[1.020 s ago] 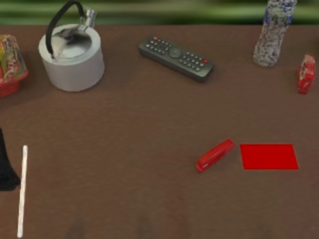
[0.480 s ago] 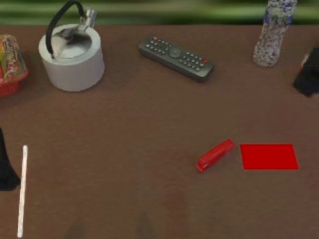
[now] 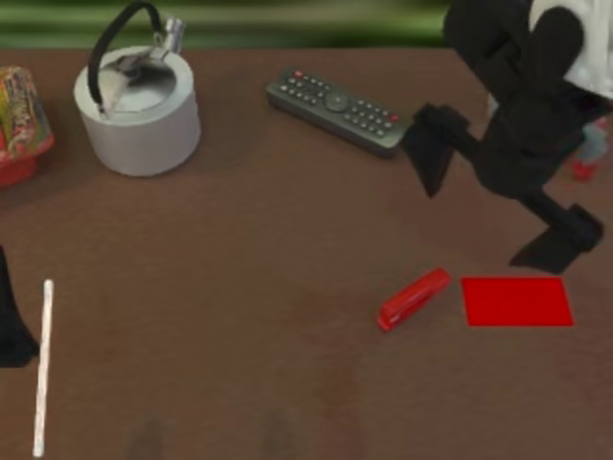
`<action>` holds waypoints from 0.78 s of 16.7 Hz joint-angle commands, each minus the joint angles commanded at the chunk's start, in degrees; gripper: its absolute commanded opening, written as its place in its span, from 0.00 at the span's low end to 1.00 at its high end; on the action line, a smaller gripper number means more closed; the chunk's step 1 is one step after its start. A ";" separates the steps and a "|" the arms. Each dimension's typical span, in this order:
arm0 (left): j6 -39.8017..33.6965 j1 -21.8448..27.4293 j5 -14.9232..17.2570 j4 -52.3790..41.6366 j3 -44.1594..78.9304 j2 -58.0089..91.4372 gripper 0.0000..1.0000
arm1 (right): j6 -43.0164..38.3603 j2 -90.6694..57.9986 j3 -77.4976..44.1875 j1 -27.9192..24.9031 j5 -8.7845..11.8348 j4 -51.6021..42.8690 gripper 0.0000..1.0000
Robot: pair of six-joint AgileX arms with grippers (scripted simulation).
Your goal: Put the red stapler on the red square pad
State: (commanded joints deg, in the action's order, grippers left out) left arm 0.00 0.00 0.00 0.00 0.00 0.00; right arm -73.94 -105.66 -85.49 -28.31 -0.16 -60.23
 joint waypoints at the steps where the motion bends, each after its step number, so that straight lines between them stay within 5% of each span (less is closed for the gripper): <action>1: 0.00 0.00 0.00 0.00 0.00 0.00 1.00 | -2.61 -3.56 -3.13 -1.00 0.02 -1.99 1.00; 6: 0.00 0.00 0.00 0.00 0.00 0.00 1.00 | -10.47 -14.18 -12.96 -4.01 0.06 -7.72 1.00; 13: 0.00 0.00 0.00 0.00 0.00 0.00 1.00 | -10.70 -14.83 -12.51 -3.93 0.06 -6.93 1.00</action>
State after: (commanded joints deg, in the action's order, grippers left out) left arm 0.00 0.00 0.00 0.00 0.00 0.00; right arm -84.64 -120.49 -98.00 -32.24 -0.10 -67.17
